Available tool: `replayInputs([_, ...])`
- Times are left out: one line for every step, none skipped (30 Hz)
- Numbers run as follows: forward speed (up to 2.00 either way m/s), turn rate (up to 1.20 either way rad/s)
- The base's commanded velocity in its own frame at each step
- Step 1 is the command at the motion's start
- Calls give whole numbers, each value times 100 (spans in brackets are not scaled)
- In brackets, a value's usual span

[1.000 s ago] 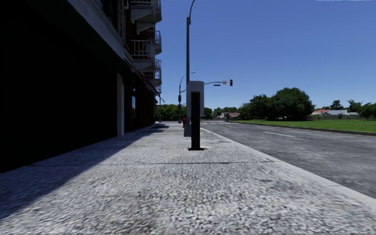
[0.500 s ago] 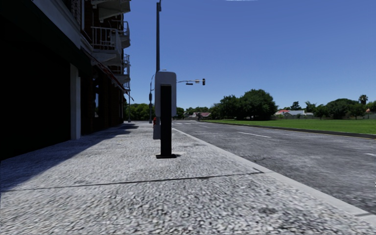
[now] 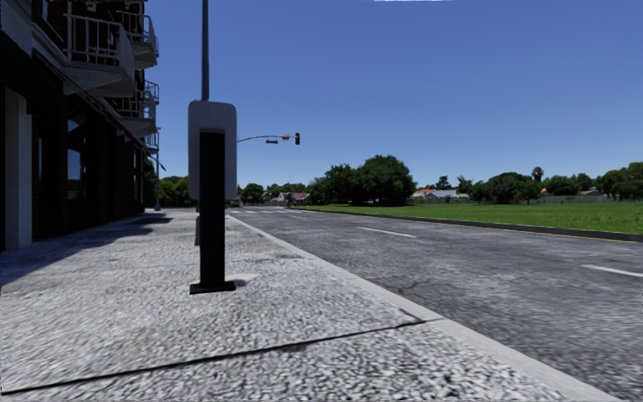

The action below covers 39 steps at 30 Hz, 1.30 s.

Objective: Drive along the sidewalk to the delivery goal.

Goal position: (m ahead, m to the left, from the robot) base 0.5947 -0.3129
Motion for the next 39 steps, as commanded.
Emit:
replayInputs([133, -40])
replayInputs([123, -40])
replayInputs([123, -40])
replayInputs([114, -39])
replayInputs([108, -30])
replayInputs([100, -25])
replayInputs([95, -11])
replayInputs([95, -11])
replayInputs([71, 0])
replayInputs([0, 0])
replayInputs([0, 0])
replayInputs([0, 0])
replayInputs([0, 0])
replayInputs([0, 0])
replayInputs([0, 0])
replayInputs([0, 0])
replayInputs([0, 0])
replayInputs([0, 0])
replayInputs([0, 0])
replayInputs([0, 0])
replayInputs([0, 0])
replayInputs([0, 0])
replayInputs([0, 0])
replayInputs([0, 0])
replayInputs([0, 0])
replayInputs([0, 0])
replayInputs([0, 0])
replayInputs([0, 0])
replayInputs([0, 0])
replayInputs([0, 0])
replayInputs([0, 0])
replayInputs([0, 0])
replayInputs([0, 0])
replayInputs([0, 0])
replayInputs([0, 0])
replayInputs([0, 0])
replayInputs([0, 0])
replayInputs([0, 0])
replayInputs([0, 0])
